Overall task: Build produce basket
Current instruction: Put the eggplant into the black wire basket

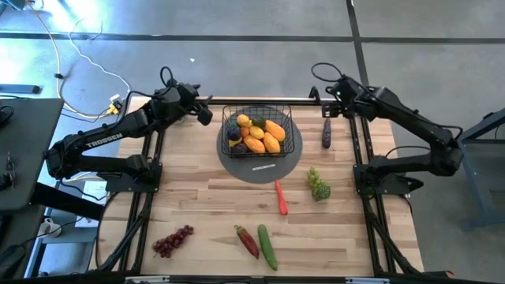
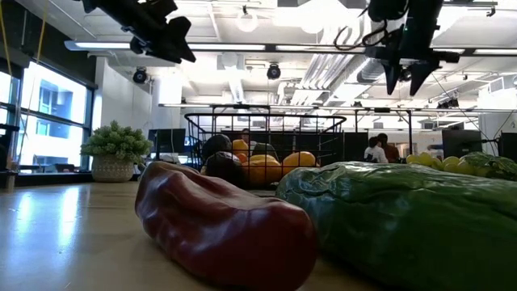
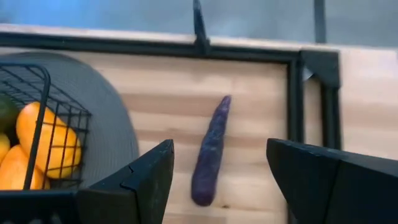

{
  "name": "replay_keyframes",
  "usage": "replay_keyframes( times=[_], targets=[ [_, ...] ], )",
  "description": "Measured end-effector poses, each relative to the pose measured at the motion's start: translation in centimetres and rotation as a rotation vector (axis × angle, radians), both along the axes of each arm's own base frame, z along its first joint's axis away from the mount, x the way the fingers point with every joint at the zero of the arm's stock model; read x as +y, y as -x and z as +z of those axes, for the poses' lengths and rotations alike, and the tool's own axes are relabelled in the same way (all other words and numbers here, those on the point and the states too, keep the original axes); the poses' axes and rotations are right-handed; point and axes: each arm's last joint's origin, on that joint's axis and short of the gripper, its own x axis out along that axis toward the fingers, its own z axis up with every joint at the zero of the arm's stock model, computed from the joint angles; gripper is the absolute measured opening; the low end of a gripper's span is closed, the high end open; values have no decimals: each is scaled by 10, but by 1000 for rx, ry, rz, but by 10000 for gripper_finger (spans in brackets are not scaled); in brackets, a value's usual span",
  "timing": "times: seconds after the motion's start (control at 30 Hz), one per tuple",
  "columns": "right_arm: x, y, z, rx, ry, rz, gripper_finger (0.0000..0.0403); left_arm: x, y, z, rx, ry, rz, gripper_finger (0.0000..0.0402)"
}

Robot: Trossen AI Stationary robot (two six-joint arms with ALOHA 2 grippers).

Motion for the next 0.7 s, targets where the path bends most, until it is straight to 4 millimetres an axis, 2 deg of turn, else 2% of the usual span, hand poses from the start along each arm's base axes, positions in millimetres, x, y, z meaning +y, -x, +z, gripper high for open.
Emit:
replay_keyframes(
  times=[0.3,0.7],
  targets=[
    [2,0,-33,-38,-107,-123,238,-2,0,-6,8,70,-32,271],
    [0,-5,-96,-149,-134,-168,238,-5,3,-14,59,152,-56,271]
  ],
)
